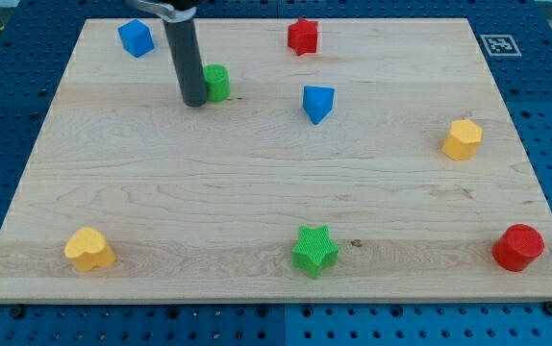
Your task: Push the green circle diagonally in between the blue blocks
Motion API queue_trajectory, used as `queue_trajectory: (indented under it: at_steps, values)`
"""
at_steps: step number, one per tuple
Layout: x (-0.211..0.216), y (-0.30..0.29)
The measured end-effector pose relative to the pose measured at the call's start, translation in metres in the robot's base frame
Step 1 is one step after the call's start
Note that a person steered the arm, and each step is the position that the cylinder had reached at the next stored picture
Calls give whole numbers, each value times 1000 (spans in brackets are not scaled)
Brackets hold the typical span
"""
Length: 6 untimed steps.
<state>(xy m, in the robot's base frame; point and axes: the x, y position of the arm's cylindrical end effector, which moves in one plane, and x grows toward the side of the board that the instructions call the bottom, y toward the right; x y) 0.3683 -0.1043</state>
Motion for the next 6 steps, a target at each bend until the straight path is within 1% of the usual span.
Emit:
queue_trajectory:
  at_steps: [1, 2, 6]
  values:
    - [-1, 2]
    - [-21, 2]
    - [-24, -11]
